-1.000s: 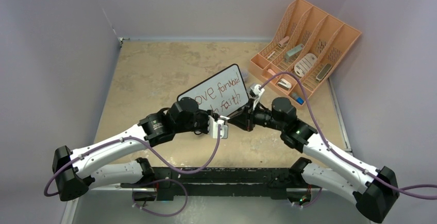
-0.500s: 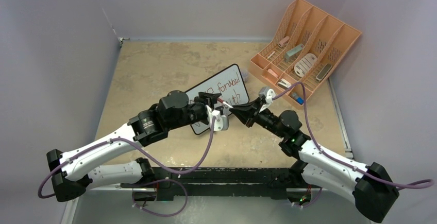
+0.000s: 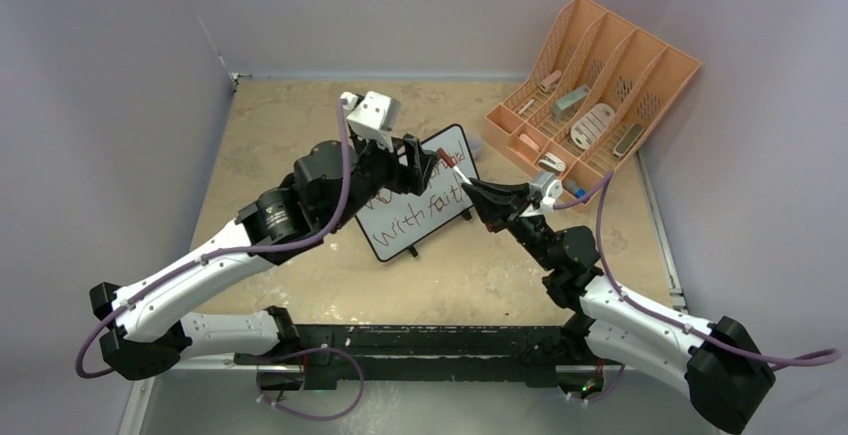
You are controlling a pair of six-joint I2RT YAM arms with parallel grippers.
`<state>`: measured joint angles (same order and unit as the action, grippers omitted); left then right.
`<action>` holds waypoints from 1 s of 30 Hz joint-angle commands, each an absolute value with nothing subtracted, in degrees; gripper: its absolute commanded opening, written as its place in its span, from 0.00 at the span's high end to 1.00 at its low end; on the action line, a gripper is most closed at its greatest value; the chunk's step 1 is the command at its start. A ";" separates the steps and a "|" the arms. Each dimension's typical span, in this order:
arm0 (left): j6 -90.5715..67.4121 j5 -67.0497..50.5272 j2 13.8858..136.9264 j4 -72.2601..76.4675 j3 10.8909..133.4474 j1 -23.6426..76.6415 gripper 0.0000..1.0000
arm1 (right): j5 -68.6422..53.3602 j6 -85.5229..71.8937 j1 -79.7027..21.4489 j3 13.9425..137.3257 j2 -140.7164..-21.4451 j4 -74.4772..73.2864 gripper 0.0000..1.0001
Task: Write a sentence on the whiteboard
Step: Close the whiteboard marker at the center of the board.
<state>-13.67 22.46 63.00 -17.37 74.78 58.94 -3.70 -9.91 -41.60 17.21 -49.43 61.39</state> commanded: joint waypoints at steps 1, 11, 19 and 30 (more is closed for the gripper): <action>-41.54 27.42 65.77 -23.28 79.09 57.70 0.33 | -0.63 -5.85 -41.81 18.25 -50.04 67.44 1.00; -55.94 11.41 73.44 -24.35 81.60 48.78 0.33 | 0.28 -2.15 -41.78 18.93 -49.82 66.53 1.00; -61.08 9.81 76.05 -22.67 81.67 48.17 0.37 | 1.96 -0.30 -41.92 19.17 -50.04 65.30 1.00; -70.25 7.88 80.10 -19.49 80.60 46.20 0.49 | 2.42 1.75 -42.36 19.31 -50.05 64.91 1.00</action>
<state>-65.58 9.78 79.15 -24.08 79.02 47.20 1.02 -0.36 -42.00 17.21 -50.52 62.43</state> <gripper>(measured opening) 0.534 0.139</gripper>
